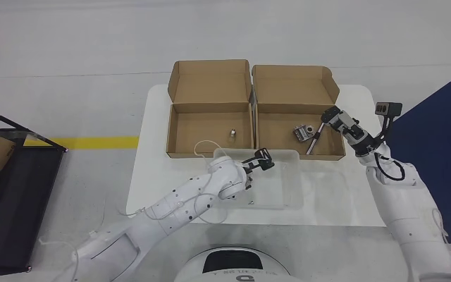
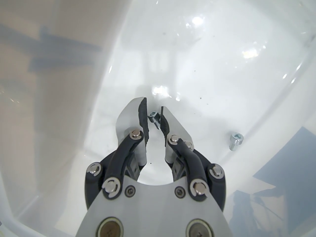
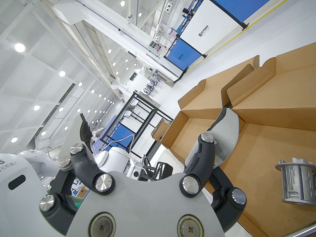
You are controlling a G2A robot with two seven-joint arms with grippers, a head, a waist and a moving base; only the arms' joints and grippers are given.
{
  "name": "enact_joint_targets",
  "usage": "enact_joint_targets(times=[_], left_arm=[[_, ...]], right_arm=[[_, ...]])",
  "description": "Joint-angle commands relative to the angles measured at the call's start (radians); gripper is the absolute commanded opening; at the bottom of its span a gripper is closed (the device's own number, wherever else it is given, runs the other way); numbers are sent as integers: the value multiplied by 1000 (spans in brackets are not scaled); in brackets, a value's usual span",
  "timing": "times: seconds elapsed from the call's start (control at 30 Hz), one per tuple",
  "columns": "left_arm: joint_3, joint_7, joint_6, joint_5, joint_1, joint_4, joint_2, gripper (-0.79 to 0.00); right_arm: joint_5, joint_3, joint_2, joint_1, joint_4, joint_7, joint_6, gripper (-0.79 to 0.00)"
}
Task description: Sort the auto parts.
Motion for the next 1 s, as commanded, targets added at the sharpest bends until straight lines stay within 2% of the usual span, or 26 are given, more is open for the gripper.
enact_joint_targets(times=[0.0, 0.17, 0.3, 0.4, 0.57, 0.77, 0.87, 0.97], left_arm=[[-4, -3, -1, 6, 0, 0, -1, -785], [-23, 10, -1, 15, 3, -18, -1, -785], [-75, 48, 8, 8, 15, -72, 11, -785], [-153, 114, 5, -37, 46, -138, 29, -785], [-353, 252, -61, -205, 135, -241, 70, -785], [-555, 324, -152, -351, 223, -305, 110, -785], [-622, 335, -168, -386, 257, -333, 124, -785], [-649, 323, -168, -375, 275, -353, 132, -785]], right_arm=[[1, 0, 0, 0, 0, 0, 0, 0], [1, 0, 0, 0, 0, 0, 0, 0], [1, 0, 0, 0, 0, 0, 0, 0], [1, 0, 0, 0, 0, 0, 0, 0], [1, 0, 0, 0, 0, 0, 0, 0], [1, 0, 0, 0, 0, 0, 0, 0], [1, 0, 0, 0, 0, 0, 0, 0], [1, 0, 0, 0, 0, 0, 0, 0]])
